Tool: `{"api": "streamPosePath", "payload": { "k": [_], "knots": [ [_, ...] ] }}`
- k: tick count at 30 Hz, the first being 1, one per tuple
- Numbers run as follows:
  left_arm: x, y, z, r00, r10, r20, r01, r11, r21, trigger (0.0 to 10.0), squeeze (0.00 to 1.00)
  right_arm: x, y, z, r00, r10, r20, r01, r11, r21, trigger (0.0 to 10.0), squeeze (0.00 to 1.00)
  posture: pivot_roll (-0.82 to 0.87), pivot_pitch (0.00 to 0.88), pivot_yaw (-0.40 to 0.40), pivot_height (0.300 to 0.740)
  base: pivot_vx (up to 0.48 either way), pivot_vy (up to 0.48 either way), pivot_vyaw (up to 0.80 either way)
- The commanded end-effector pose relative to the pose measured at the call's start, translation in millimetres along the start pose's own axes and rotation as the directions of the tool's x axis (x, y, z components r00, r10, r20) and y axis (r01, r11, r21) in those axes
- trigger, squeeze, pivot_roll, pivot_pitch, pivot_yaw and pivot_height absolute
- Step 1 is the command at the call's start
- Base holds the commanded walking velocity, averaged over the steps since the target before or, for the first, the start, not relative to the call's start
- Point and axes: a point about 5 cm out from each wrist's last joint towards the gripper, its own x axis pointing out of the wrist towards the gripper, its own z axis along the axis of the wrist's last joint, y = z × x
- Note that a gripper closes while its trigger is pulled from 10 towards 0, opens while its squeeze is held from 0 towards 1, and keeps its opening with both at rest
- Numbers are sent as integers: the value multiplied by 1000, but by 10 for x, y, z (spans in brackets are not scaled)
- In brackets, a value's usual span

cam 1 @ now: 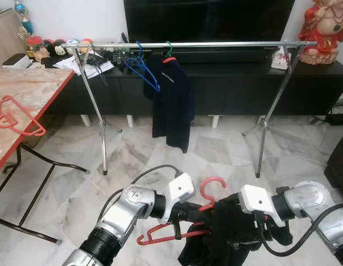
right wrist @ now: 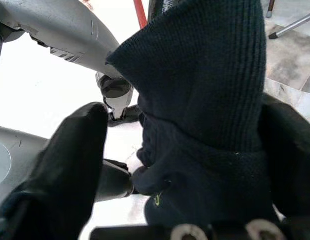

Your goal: Hang hanger

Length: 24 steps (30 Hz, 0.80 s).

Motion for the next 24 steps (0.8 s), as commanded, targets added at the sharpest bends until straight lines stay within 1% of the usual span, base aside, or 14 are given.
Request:
{"api": "streamPosePath", "payload": {
  "k": [1, 12, 24],
  "knots": [
    [-9, 41, 118, 1000, 9, 30, -10, 999, 44, 10000, 0, 50, -11, 47, 1000, 26, 15, -26, 1000, -9, 0, 0, -148, 0, -13, 740, 0, 0, 0],
    [-18, 47, 116, 999, 17, 36, -19, 999, 48, 10000, 0, 50, -33, 56, 999, 35, 22, -35, 999, -6, 0, 0, -143, 0, -19, 740, 0, 0, 0],
    [-19, 62, 132, 999, 25, 45, -27, 998, 59, 10000, 0, 107, -14, 54, 998, 66, 15, -66, 998, -6, 0, 0, -139, 0, -19, 740, 0, 0, 0]
  ]
}}
